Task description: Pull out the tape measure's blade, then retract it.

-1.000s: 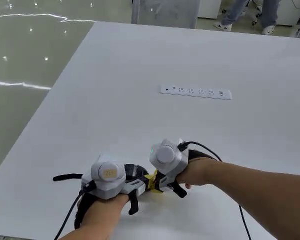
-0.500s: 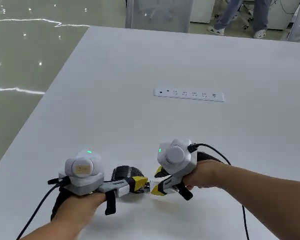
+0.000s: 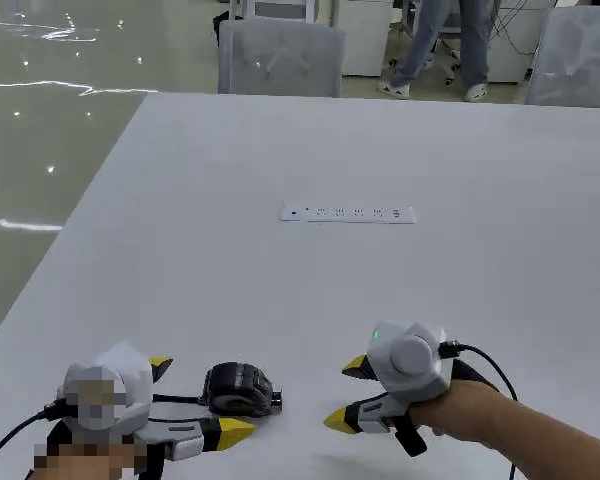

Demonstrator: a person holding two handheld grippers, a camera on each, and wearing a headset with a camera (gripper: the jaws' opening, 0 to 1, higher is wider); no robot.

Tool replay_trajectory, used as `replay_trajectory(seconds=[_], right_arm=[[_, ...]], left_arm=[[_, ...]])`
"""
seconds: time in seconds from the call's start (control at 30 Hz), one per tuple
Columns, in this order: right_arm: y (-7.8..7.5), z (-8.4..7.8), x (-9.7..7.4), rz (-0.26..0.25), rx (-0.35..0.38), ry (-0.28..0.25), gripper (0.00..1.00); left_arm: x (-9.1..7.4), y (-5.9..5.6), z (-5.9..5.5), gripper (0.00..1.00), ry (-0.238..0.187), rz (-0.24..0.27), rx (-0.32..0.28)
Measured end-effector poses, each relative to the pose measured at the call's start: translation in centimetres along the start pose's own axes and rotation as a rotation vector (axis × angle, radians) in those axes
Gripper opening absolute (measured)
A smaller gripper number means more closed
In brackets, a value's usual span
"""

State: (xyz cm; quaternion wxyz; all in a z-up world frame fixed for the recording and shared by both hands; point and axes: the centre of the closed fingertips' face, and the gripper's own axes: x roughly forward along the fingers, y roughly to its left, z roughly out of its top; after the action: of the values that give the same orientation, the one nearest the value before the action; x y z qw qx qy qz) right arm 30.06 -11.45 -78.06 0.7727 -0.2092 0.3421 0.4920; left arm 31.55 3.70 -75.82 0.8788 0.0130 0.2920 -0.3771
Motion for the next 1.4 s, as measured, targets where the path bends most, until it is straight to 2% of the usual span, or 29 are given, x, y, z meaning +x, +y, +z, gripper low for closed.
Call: replay_trajectory(seconds=[0.2,0.27,0.37,0.47,0.5,0.6,0.73,0.87,1.0,1.07,1.17,1.3,1.4], right_arm=[[-0.1,-0.7,-0.9,-0.027,0.022,-0.014,0.55],[0.0,-1.8,-2.4,-0.058,0.044,-0.031,0.6],[0.0,-2.0,-2.6,-0.062,0.052,-0.034,0.64],[-0.3,-2.9,-4.3,-0.11,0.104,-0.072,0.68],[-0.2,-5.0,-8.6,-0.194,0.165,-0.172,0.7],[-0.2,-6.3,-9.8,-0.219,0.196,-0.196,0.75],[0.1,-8.7,-11.1,-0.25,0.214,-0.178,0.82],[0.1,-9.1,-11.5,-0.258,0.217,-0.177,0.9],[-0.1,-10.4,-14.3,-0.323,0.26,-0.211,0.95],[-0.1,-10.9,-14.8,-0.339,0.256,-0.215,0.98],[-0.3,-11.8,-15.0,-0.357,0.242,-0.206,1.0],[-0.4,-12.0,-14.9,-0.353,0.277,-0.216,1.0],[-0.2,-11.4,-14.8,-0.347,0.289,-0.239,1.0]], left_arm=[[-0.6,0.0,-0.1,1.0,-0.001,-0.007,0.007],[-1.5,0.4,0.0,1.0,-0.028,-0.007,-0.054],[-1.6,0.5,0.0,1.0,-0.033,-0.011,-0.067],[-2.5,1.2,-0.6,1.0,-0.029,-0.002,-0.057],[-5.0,2.0,-1.1,1.0,-0.04,0.022,0.003],[-5.6,2.3,-1.4,1.0,-0.035,0.023,0.005],[-6.5,2.3,-1.2,1.0,-0.065,0.01,-0.002],[-6.6,2.2,-1.3,1.0,-0.062,0.008,-0.005],[-7.9,1.8,-2.3,1.0,-0.049,0.008,-0.021],[-8.2,1.6,-2.5,1.0,-0.048,0.008,-0.02],[-8.8,1.9,-3.2,1.0,-0.015,0.025,0.0],[-9.6,2.4,-2.7,1.0,-0.052,0.048,-0.021],[-9.8,2.3,-2.5,1.0,-0.062,0.043,-0.025]])
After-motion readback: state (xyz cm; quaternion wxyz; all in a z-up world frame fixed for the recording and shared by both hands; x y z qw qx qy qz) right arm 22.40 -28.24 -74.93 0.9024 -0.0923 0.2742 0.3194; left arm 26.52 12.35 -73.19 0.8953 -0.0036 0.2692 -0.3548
